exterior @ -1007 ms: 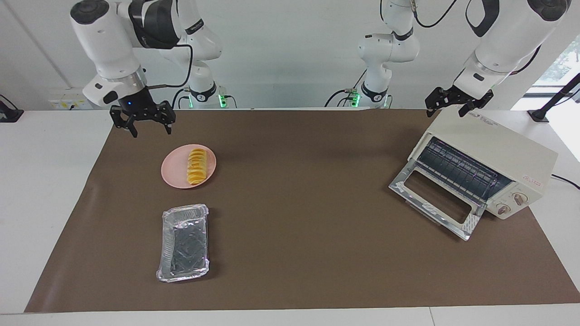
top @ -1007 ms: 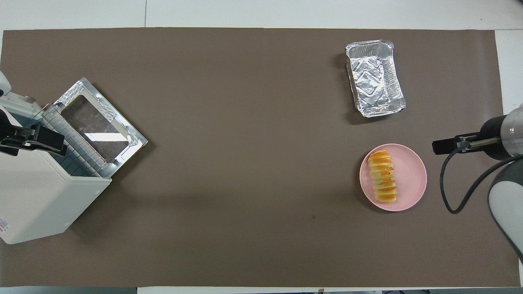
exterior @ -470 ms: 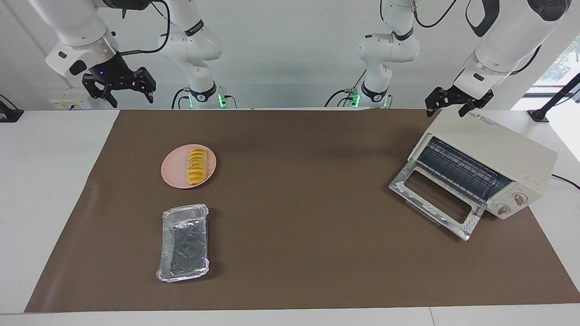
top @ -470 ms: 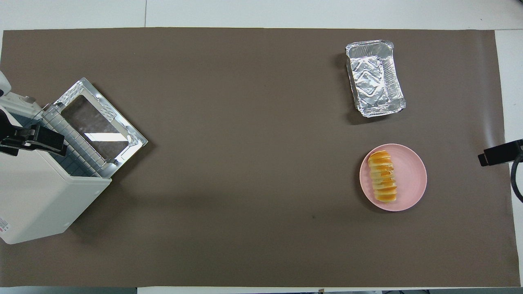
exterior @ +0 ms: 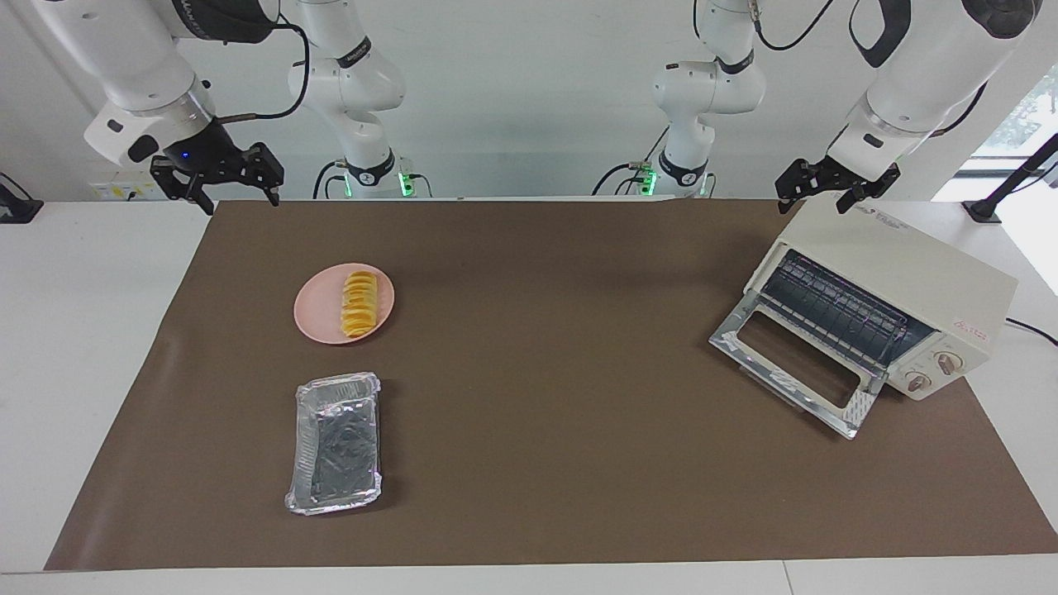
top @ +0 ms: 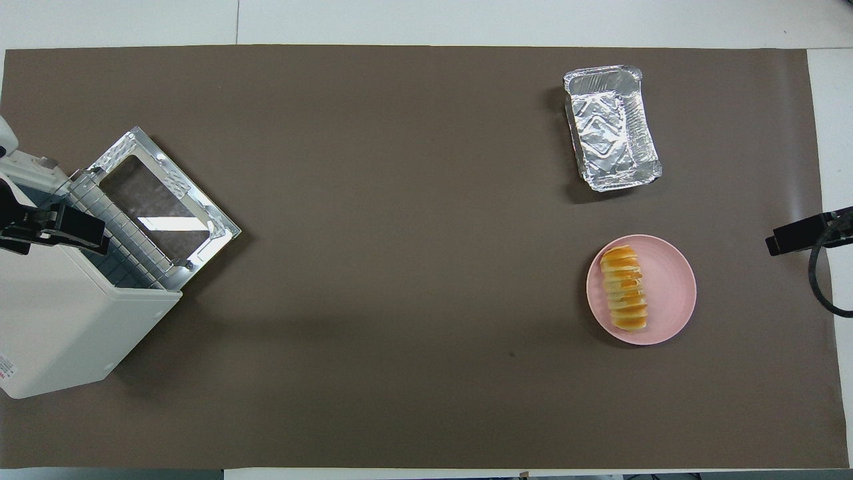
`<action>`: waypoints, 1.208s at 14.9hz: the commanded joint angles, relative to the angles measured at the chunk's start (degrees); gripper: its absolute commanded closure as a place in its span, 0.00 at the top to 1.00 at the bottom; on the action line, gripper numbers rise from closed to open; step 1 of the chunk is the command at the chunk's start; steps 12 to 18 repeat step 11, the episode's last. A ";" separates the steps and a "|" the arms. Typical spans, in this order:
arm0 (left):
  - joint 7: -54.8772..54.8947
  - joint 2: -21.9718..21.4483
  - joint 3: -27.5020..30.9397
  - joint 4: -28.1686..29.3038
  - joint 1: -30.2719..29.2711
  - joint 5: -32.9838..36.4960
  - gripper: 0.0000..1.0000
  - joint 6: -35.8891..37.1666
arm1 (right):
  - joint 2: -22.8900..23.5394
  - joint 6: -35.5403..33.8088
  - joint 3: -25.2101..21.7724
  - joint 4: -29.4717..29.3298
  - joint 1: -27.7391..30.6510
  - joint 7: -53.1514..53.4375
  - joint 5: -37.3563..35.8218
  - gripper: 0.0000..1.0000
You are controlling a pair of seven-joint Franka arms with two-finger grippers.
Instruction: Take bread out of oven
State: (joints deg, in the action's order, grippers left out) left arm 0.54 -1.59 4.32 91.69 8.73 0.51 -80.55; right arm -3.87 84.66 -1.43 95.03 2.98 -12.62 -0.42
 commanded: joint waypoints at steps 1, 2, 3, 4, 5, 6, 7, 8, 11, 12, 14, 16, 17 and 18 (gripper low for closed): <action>0.16 -1.31 -0.28 1.13 -0.56 -0.68 1.00 -0.75 | -0.27 0.95 0.46 0.51 1.50 -1.00 0.42 1.00; 0.16 -1.31 -0.28 1.13 -0.56 -0.68 1.00 -0.75 | -0.09 0.68 0.55 0.16 1.59 -1.00 0.51 1.00; 0.16 -1.31 -0.28 1.13 -0.56 -0.68 1.00 -0.75 | 0.09 0.24 0.55 -0.54 1.85 -1.09 0.51 1.00; 0.16 -1.22 -0.28 1.13 -0.56 -0.68 1.00 -0.75 | 0.26 -0.46 0.64 -0.72 2.29 -1.01 0.59 1.00; 0.16 -1.31 -0.28 1.13 -0.56 -0.68 1.00 -0.75 | 0.26 -0.55 0.64 -0.72 2.29 -1.09 0.59 1.00; 0.16 -1.31 -0.28 1.13 -0.56 -0.68 1.00 -0.75 | 0.26 -0.55 0.64 -0.72 2.38 -1.09 0.60 1.00; 0.16 -1.31 -0.28 1.13 -0.56 -0.68 1.00 -0.75 | 0.26 -0.55 0.64 -0.72 2.38 -1.09 0.60 1.00; 0.16 -1.31 -0.28 1.13 -0.56 -0.68 1.00 -0.75 | 0.26 -0.55 0.64 -0.72 2.38 -1.09 0.60 1.00; 0.16 -1.31 -0.28 1.13 -0.56 -0.68 1.00 -0.75 | 0.00 -0.73 0.64 -0.72 2.47 -1.18 0.51 1.00; 0.16 -1.31 -0.28 1.13 -0.56 -0.68 1.00 -0.75 | 0.00 -0.73 0.64 -0.72 2.47 -1.18 0.51 1.00; 0.16 -1.31 -0.28 1.13 -0.56 -0.68 1.00 -0.75 | 0.00 -0.73 0.64 -0.72 2.47 -1.18 0.51 1.00; 0.16 -1.31 -0.28 1.13 -0.56 -0.68 1.00 -0.75 | 0.00 -0.73 0.64 -0.72 2.47 -1.18 0.51 1.00; 0.16 -1.31 -0.28 1.13 -0.56 -0.68 1.00 -0.75 | 0.00 -0.73 0.64 -0.72 2.47 -1.18 0.51 1.00; 0.16 -1.31 -0.28 1.13 -0.56 -0.68 1.00 -0.75 | 0.00 -0.73 0.64 -0.72 2.47 -1.18 0.51 1.00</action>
